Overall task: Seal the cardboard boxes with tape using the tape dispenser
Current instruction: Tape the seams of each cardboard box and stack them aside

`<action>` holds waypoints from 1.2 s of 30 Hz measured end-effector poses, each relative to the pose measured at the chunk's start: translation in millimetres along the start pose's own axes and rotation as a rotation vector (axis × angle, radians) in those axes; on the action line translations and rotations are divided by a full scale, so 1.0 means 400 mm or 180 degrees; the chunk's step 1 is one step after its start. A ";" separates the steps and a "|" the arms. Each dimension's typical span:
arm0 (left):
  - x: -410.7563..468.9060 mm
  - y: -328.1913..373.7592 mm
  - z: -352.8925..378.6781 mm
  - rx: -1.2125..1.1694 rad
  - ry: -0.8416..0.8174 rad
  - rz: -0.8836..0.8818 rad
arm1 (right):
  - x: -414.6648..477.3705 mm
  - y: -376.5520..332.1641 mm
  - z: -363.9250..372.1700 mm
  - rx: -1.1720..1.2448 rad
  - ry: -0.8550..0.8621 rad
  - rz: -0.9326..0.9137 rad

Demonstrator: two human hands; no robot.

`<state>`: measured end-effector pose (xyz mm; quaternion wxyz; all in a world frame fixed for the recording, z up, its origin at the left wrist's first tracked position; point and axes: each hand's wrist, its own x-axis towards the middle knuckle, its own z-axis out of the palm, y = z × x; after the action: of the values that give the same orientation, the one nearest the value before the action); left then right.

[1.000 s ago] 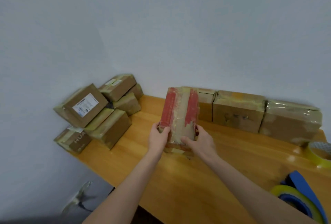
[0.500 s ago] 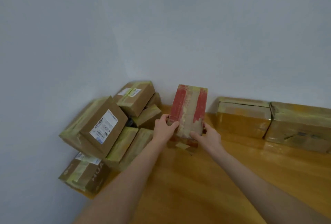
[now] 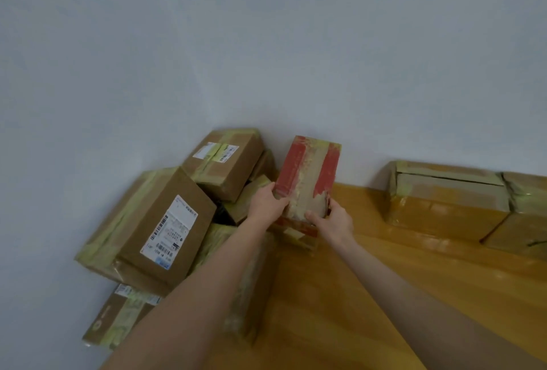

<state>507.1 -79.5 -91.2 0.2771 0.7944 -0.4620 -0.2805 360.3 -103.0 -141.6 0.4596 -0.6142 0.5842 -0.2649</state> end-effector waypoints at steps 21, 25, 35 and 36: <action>0.073 -0.050 -0.014 0.1441 0.0187 0.1126 | 0.024 -0.086 0.097 0.0081 -0.0018 0.0335; 0.060 -0.027 0.006 0.1550 0.0224 0.1358 | 0.002 -0.108 0.082 -0.0537 -0.0057 0.0148; -0.048 0.097 0.141 0.2050 -0.0757 0.1657 | -0.161 -0.001 -0.161 -0.2140 0.0507 0.0533; -0.072 0.119 0.170 0.2041 -0.0805 0.1712 | -0.181 0.018 -0.195 -0.2143 0.0576 0.0581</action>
<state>419.6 -86.1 -99.3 0.0208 0.6511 -0.7465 -0.1358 276.8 -52.6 -98.4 0.1996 -0.6506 0.7295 -0.0689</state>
